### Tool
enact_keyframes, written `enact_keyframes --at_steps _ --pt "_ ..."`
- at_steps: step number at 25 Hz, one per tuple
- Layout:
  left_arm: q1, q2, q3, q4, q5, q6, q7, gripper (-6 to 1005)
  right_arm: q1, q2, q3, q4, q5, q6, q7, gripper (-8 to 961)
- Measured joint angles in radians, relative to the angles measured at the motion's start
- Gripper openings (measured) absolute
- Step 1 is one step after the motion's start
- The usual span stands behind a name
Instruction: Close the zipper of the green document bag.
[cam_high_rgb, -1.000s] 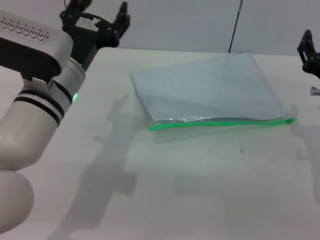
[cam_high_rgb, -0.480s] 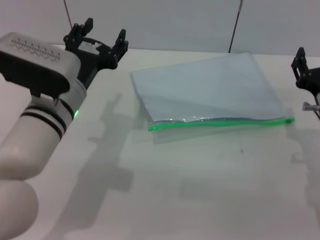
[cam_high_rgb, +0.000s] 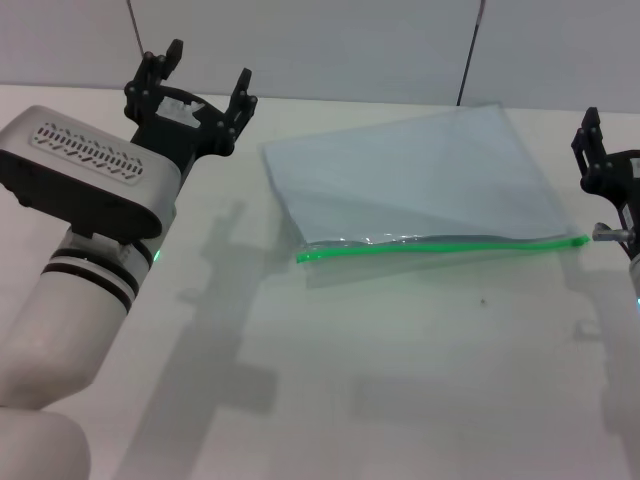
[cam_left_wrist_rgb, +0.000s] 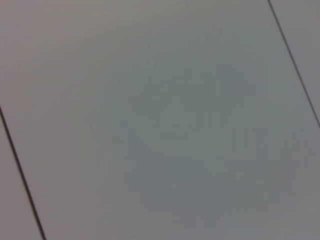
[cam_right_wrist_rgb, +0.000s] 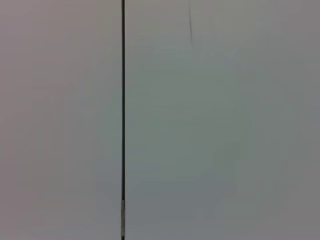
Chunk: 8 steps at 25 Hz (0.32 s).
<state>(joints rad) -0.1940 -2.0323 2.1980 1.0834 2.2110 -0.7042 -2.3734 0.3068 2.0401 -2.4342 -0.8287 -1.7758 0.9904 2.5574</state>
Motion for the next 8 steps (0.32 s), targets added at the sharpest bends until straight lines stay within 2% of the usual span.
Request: enact_keyframes --at_steps 8 --pt "0.001 0.001 0.003 0.0 -0.026 -0.001 0.003 758 -0.002 0.0 -0.002 0.0 0.001 0.001 0.0 699"
